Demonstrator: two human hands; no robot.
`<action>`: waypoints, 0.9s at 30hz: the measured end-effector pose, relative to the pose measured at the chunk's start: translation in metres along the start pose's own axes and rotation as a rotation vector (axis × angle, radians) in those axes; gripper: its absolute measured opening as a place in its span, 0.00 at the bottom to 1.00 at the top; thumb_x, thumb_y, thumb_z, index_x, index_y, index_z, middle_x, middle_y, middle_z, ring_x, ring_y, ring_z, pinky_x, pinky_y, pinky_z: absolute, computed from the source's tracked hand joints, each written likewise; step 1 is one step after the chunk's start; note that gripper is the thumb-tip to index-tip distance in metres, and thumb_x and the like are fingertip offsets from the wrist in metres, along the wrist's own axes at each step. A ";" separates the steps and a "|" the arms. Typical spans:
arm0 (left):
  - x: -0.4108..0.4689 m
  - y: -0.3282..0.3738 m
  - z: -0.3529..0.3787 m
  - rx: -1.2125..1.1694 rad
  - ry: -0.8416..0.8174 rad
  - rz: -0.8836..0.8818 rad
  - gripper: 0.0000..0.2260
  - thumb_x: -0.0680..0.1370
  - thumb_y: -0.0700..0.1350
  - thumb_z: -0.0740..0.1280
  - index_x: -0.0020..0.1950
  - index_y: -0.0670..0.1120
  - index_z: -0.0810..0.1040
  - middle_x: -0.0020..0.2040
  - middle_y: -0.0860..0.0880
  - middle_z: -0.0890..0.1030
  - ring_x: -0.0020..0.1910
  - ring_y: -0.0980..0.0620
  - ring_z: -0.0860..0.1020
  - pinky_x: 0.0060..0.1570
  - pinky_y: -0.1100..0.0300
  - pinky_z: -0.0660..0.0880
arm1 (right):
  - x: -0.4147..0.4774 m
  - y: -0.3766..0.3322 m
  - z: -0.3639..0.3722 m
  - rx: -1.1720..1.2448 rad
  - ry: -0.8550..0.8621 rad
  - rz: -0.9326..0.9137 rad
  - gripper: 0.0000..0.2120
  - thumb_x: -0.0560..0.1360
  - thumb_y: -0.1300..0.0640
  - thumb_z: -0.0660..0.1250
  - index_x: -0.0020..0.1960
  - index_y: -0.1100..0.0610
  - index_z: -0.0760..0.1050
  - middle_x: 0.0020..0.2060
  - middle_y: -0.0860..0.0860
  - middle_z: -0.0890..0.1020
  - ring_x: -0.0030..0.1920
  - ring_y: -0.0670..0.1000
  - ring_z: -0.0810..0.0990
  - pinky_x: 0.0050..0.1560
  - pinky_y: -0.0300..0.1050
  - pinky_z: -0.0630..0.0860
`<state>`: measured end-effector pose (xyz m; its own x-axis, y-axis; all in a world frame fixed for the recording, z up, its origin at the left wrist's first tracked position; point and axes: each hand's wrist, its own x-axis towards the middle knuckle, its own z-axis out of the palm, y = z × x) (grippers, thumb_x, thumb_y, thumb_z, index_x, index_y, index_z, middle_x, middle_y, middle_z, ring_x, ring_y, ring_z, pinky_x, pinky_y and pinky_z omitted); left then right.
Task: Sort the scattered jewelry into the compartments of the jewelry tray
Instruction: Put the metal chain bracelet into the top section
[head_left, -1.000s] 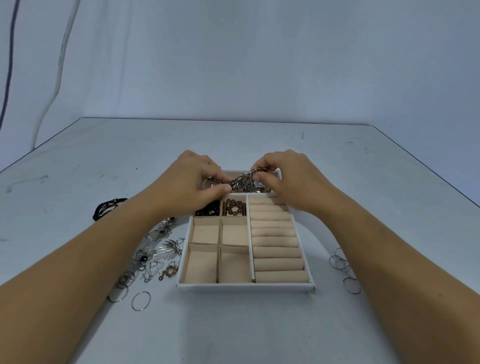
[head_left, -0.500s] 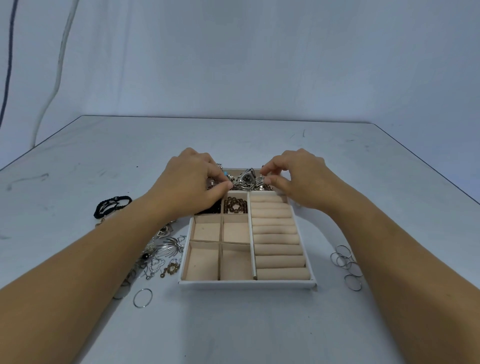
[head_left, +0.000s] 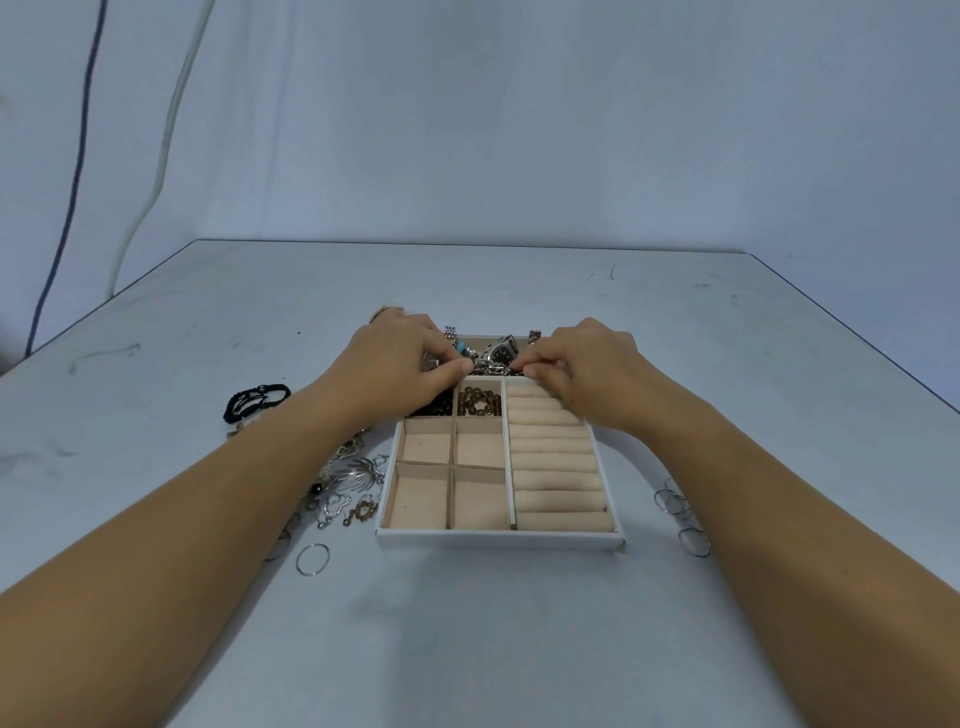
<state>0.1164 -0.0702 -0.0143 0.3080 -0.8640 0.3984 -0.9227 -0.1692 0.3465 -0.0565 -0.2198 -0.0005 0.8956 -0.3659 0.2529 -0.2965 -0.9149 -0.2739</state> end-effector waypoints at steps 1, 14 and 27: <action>0.000 0.001 -0.001 0.002 -0.003 -0.006 0.09 0.75 0.59 0.65 0.41 0.58 0.82 0.38 0.64 0.71 0.49 0.50 0.73 0.55 0.46 0.72 | 0.000 -0.001 0.000 0.000 -0.004 0.006 0.10 0.79 0.49 0.60 0.55 0.40 0.78 0.32 0.34 0.70 0.49 0.43 0.67 0.57 0.52 0.67; -0.058 -0.006 -0.088 0.003 -0.002 -0.166 0.12 0.76 0.57 0.65 0.57 0.58 0.79 0.53 0.61 0.78 0.55 0.60 0.75 0.59 0.56 0.73 | -0.006 -0.050 -0.013 0.012 -0.108 -0.036 0.14 0.77 0.43 0.60 0.60 0.45 0.74 0.50 0.46 0.76 0.54 0.50 0.74 0.59 0.55 0.70; -0.128 -0.072 -0.119 0.139 -0.059 -0.342 0.10 0.76 0.53 0.66 0.57 0.58 0.79 0.55 0.57 0.77 0.52 0.57 0.72 0.57 0.58 0.70 | 0.007 -0.147 0.022 0.076 -0.149 -0.212 0.16 0.77 0.42 0.62 0.62 0.45 0.74 0.57 0.47 0.74 0.57 0.48 0.72 0.54 0.44 0.66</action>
<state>0.1708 0.1092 0.0112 0.5934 -0.7717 0.2286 -0.7929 -0.5117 0.3308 0.0004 -0.0836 0.0215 0.9755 -0.1338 0.1744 -0.0768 -0.9509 -0.2999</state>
